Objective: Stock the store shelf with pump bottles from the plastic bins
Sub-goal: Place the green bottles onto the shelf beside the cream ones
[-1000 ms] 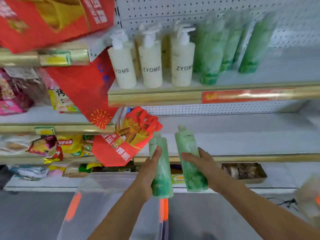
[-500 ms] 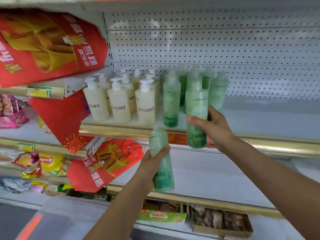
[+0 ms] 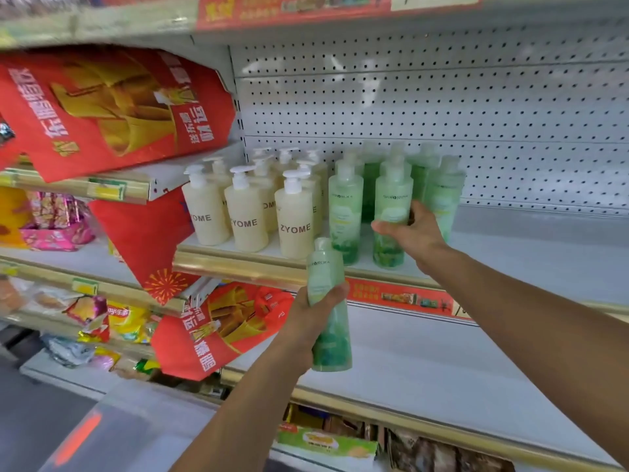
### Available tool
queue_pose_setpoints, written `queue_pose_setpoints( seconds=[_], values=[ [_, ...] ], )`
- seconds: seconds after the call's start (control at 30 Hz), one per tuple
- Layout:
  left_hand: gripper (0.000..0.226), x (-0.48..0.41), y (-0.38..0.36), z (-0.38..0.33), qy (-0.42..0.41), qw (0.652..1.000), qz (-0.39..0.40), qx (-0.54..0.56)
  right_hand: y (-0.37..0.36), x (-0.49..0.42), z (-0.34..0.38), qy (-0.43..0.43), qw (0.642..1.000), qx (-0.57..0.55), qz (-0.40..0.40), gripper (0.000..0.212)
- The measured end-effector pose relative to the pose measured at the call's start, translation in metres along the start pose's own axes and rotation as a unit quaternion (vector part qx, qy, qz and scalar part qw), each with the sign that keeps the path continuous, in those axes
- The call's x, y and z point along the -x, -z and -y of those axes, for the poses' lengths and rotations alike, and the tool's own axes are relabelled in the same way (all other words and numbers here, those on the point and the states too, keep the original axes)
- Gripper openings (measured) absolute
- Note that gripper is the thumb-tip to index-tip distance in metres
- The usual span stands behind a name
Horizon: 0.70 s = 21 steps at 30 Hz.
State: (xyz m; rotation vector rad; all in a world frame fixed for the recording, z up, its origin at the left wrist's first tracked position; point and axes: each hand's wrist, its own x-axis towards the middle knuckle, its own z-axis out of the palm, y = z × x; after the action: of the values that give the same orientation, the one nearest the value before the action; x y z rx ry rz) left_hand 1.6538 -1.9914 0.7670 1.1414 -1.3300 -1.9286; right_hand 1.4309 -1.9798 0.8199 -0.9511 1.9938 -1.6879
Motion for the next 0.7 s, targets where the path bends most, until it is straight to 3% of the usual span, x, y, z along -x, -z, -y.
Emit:
queue_pose_setpoints(
  seconds=[0.2,0.3,0.33,0.43,0.5,0.63,0.7],
  values=[
    [0.057,0.002,-0.002,0.002,-0.021,0.999,0.023,-0.030,0.004,0.007,0.005,-0.018,0.999,0.045,-0.007,0.067],
    [0.056,0.005,-0.007,0.004,-0.046,0.998,0.028,-0.037,0.008,0.031,0.015,0.049,0.989,0.104,-0.095,0.069],
    [0.055,0.006,-0.010,0.004,-0.059,0.997,0.031,-0.038,0.009,0.044,0.018,0.077,0.987,0.110,-0.089,0.064],
    [0.055,0.014,-0.027,0.000,-0.113,0.992,0.036,-0.053,0.014,0.081,0.030,0.059,0.989,0.105,0.082,0.073],
    [0.055,0.019,-0.044,-0.005,-0.161,0.984,0.045,-0.069,0.018,0.094,0.038,0.043,0.982,0.107,0.147,0.079],
    [0.057,0.022,-0.077,-0.020,-0.223,0.965,0.089,-0.106,0.038,0.091,0.055,0.067,0.986,0.098,0.114,0.057],
    [0.062,0.019,-0.086,-0.033,-0.243,0.957,0.100,-0.125,0.056,0.083,0.063,0.082,0.988,0.097,0.087,0.059]
  ],
)
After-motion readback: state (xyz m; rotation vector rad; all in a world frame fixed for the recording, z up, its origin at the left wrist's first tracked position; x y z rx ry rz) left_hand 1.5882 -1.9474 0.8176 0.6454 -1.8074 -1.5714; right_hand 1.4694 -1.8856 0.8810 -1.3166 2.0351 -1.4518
